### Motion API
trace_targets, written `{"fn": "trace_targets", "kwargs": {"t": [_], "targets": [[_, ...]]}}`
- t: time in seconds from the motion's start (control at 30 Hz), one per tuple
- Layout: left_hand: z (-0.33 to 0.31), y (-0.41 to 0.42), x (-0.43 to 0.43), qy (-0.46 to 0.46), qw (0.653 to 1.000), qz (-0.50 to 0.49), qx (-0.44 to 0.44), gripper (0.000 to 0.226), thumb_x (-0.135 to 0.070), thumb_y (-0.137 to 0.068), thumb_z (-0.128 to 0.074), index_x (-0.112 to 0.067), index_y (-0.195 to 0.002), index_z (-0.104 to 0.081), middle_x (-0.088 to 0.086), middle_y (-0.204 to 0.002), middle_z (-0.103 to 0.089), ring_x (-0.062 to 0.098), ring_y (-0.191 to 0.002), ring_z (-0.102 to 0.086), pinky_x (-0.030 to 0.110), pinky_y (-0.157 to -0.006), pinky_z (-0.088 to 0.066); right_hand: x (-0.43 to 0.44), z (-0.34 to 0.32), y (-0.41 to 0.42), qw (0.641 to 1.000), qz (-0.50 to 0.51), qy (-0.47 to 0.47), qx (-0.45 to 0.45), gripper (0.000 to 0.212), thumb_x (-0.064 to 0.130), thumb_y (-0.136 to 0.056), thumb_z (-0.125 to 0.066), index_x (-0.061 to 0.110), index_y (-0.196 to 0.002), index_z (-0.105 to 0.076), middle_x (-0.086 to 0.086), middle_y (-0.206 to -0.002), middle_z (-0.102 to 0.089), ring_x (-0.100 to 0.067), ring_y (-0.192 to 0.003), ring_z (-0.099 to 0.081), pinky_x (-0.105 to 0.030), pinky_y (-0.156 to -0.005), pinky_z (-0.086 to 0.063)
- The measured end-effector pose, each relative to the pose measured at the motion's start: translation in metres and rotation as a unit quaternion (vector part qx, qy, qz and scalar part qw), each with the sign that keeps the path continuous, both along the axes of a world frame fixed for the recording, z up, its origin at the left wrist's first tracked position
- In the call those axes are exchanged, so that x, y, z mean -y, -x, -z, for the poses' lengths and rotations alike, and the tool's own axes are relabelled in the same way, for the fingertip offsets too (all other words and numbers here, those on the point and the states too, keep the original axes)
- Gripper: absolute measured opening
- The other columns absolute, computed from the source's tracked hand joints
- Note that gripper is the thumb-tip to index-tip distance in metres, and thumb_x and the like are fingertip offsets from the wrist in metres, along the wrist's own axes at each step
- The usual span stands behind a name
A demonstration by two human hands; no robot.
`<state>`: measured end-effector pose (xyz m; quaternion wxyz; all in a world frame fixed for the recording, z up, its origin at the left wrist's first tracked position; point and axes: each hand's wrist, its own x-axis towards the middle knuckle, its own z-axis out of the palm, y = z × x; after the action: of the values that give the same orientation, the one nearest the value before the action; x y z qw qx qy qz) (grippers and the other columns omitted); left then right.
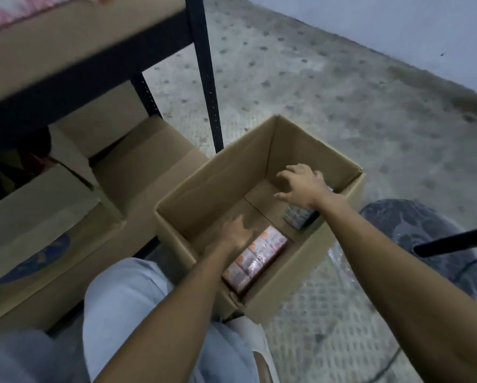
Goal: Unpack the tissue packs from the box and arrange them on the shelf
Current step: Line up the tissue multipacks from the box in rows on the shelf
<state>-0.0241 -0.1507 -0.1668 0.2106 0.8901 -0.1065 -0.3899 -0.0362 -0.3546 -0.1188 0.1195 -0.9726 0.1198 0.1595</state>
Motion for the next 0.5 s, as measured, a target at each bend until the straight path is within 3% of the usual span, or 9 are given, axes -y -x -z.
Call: {"fn": "trace_targets", "kwargs": {"t": [0.17,0.3,0.37,0.5], "targets": [[0.043,-0.012,0.013,-0.013,0.999,-0.009,-0.045,0.081,-0.054,-0.089,-0.055,-0.016,-0.152,-0.021,0.012,-0.157,-0.028,0.03,-0.143,-0.027,0.04,-0.116,-0.025,0.028,0.027,-0.018,0.999,0.005,0.024,-0.045,0.069,0.053,-0.085,-0.06,0.028,-0.144,-0.035,-0.007,-0.158,-0.019,-0.029,-0.146,-0.01,-0.059,-0.113,-0.014],[0.078,-0.009,0.02,-0.005,0.999,-0.018,-0.047,0.069,-0.04,-0.089,-0.063,-0.008,-0.145,-0.038,0.015,-0.149,-0.041,0.03,-0.136,-0.039,0.038,-0.111,-0.033,0.039,0.044,-0.027,0.996,0.0,0.042,-0.075,0.073,0.053,-0.082,-0.063,0.026,-0.144,-0.036,-0.012,-0.156,-0.022,-0.032,-0.144,-0.015,-0.056,-0.112,-0.017],[0.097,-0.007,0.021,-0.017,0.999,-0.012,-0.047,0.069,-0.043,-0.087,-0.064,-0.01,-0.142,-0.042,0.014,-0.147,-0.044,0.03,-0.133,-0.042,0.039,-0.11,-0.034,0.041,0.054,-0.03,0.994,-0.004,0.04,-0.099,0.074,0.054,-0.08,-0.065,0.026,-0.143,-0.037,-0.012,-0.155,-0.024,-0.033,-0.143,-0.017,-0.056,-0.111,-0.018],[0.126,-0.004,0.021,-0.046,0.996,0.007,-0.077,0.084,-0.053,-0.084,-0.062,-0.017,-0.151,-0.027,0.007,-0.157,-0.03,0.027,-0.142,-0.031,0.04,-0.115,-0.027,0.042,0.068,-0.033,0.982,-0.036,0.089,-0.161,0.072,0.06,-0.076,-0.065,0.027,-0.136,-0.044,-0.013,-0.147,-0.034,-0.036,-0.137,-0.023,-0.055,-0.108,-0.019]]}}
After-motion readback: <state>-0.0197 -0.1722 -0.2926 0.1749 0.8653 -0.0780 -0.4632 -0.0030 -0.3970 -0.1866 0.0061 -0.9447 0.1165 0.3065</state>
